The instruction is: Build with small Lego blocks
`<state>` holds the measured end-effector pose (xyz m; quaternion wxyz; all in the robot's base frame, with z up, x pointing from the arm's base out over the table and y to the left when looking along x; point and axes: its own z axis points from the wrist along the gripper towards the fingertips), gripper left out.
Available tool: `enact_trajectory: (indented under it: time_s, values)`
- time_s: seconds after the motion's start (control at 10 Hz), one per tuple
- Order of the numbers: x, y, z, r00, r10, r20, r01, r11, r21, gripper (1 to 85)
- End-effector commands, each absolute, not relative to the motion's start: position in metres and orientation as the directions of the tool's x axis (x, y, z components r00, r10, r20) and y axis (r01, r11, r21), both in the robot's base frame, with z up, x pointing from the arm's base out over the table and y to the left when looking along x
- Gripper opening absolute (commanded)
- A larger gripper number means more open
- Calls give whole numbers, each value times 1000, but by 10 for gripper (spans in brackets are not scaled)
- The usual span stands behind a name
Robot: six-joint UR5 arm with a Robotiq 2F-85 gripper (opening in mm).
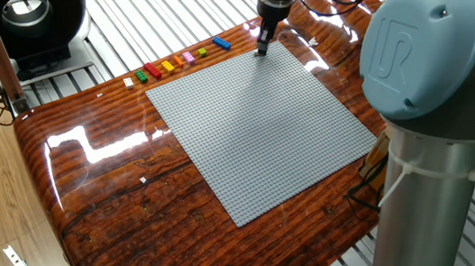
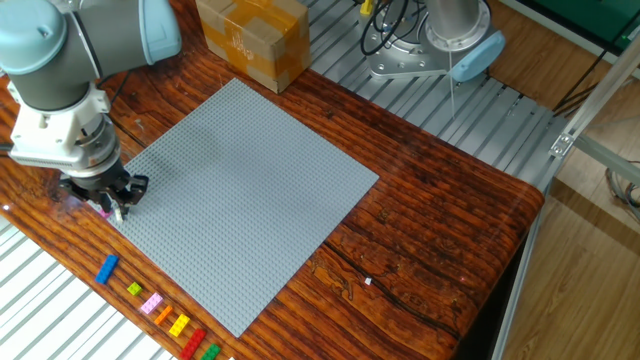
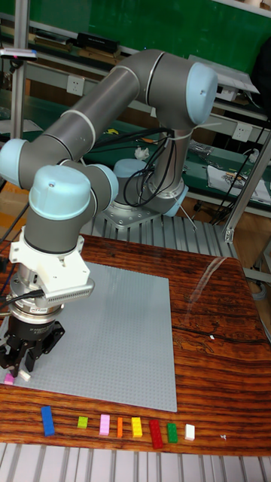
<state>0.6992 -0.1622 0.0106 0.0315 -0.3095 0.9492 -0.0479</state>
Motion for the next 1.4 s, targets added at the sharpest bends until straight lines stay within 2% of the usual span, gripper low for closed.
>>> enact_trajectory:
  time_s: [0.0, 1.3]
  values:
    - [702, -162, 11, -815, -579, -38, -572, 812, -115, 317]
    - [712, -160, 15, -833, -551, -46, -539, 828, -155, 337]
